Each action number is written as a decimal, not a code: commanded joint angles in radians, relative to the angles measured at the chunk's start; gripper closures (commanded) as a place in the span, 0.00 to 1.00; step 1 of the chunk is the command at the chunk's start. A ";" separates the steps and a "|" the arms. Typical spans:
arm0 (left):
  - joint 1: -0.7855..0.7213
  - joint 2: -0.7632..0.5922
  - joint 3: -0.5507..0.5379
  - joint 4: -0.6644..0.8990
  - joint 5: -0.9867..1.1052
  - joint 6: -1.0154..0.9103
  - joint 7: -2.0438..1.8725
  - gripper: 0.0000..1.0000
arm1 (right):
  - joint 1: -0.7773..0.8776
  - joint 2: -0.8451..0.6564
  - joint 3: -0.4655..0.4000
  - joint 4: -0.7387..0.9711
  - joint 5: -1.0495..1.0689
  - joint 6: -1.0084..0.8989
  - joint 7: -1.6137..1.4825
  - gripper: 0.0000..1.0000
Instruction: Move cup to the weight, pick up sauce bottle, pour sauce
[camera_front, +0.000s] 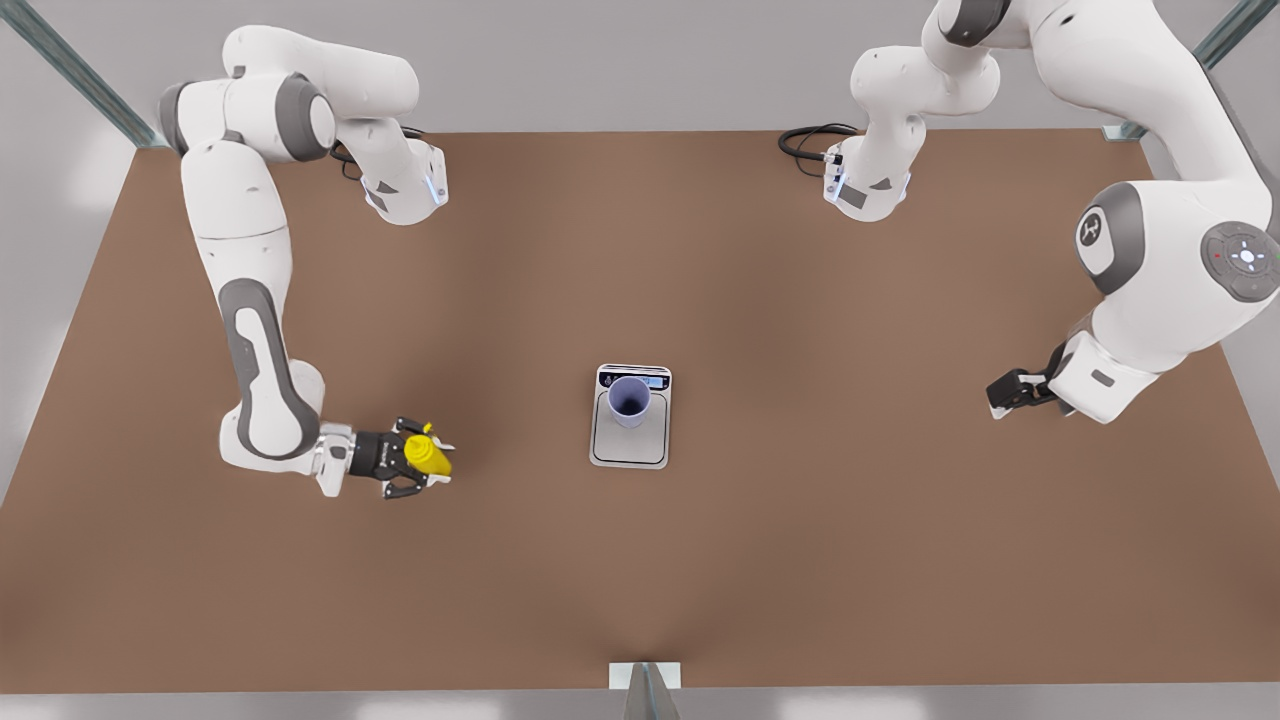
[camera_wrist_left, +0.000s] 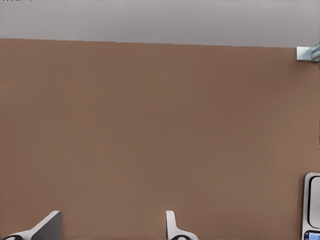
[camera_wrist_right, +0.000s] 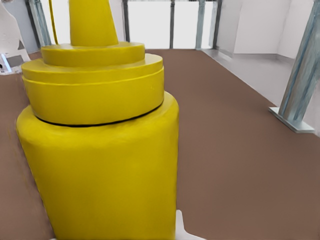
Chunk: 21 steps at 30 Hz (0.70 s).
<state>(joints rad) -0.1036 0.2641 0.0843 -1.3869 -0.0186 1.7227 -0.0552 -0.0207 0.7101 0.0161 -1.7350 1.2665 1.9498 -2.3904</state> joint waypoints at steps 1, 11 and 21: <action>0.001 0.001 0.000 0.000 0.000 0.000 0.000 0.00 | -0.001 0.005 0.005 0.002 0.011 0.003 -0.003 0.44; 0.001 0.003 0.000 0.000 0.002 0.002 0.000 0.00 | 0.005 0.065 0.010 0.006 0.048 0.005 -0.006 0.43; 0.001 0.003 0.000 0.000 0.002 0.002 0.000 0.00 | 0.005 0.080 0.010 0.011 0.051 0.005 -0.004 0.36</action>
<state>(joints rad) -0.1028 0.2669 0.0843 -1.3867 -0.0170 1.7242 -0.0552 -0.0153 0.7909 0.0260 -1.7242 1.3203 1.9543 -2.3945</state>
